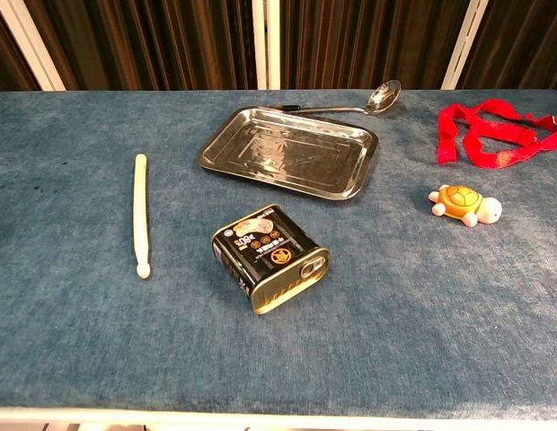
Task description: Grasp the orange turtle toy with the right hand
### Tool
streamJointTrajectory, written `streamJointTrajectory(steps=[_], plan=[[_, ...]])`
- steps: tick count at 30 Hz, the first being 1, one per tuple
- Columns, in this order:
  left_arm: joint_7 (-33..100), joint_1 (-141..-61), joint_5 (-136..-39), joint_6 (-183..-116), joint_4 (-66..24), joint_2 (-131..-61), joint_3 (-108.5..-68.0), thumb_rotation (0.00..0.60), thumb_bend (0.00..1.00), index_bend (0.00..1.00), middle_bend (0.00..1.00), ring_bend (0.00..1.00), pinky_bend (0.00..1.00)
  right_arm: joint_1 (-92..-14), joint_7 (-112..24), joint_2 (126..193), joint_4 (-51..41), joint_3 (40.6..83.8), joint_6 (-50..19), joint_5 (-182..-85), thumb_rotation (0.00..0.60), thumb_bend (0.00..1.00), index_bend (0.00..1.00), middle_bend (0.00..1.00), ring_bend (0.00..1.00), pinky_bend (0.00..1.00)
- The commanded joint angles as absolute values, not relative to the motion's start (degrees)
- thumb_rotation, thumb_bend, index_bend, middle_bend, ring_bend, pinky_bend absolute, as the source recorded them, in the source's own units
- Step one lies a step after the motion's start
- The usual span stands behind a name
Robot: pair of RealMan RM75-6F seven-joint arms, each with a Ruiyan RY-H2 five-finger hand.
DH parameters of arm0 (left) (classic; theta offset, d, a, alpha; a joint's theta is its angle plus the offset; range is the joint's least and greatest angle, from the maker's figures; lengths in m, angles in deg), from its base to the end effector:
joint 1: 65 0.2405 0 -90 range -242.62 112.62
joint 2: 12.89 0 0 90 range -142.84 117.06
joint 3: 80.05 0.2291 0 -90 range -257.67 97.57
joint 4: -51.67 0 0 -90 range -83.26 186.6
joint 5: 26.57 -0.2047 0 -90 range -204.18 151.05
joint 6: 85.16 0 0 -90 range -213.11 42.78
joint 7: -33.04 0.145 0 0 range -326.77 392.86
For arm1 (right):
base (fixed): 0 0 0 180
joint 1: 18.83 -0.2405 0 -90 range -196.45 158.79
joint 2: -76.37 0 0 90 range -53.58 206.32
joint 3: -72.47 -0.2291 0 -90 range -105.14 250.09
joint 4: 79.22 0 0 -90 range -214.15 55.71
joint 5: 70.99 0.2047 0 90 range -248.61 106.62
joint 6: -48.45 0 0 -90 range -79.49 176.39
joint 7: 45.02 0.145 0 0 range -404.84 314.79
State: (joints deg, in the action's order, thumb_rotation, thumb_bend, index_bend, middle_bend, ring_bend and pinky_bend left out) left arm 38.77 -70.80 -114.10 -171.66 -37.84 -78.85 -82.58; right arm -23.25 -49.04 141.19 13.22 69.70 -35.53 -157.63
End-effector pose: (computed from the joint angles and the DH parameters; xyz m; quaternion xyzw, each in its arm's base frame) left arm -0.2838 0.1835 0.1482 -0.6214 -0.3356 -0.3700 0.6037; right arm -0.2843 -0.1769 0.1450 0.6113 -0.3764 0.3669 0.5916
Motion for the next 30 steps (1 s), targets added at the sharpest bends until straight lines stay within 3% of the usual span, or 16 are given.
streamJointTrajectory(steps=[1,14,24,30], plan=[[38.3,-70.7,-114.0,-171.6,-37.2,-79.3,-82.4,0.600,0.11,0.13,0.08,0.00,0.04,-23.4,-49.2,141.4,13.1,69.6,-35.3,-157.5,0.600,0.16,0.00,0.00,0.00,0.00],[37.9,-71.0,-114.4,-171.4,-37.1,-79.3,-82.3,0.600,0.11,0.13,0.08,0.00,0.04,-25.0,-52.2,141.5,14.0,69.4,-32.5,-156.6,0.600,0.16,0.00,0.00,0.00,0.00],[37.2,-71.5,-114.2,-170.2,-35.7,-80.1,-82.2,0.600,0.11,0.13,0.08,0.00,0.04,-30.8,-60.9,141.0,19.0,67.3,-24.6,-153.2,0.600,0.16,0.00,0.02,0.00,0.00],[37.5,-71.5,-114.6,-171.1,-36.3,-79.9,-82.4,0.600,0.11,0.13,0.08,0.00,0.04,-35.4,-67.0,144.9,17.9,65.8,-19.9,-151.1,0.600,0.15,0.00,0.04,0.00,0.00]])
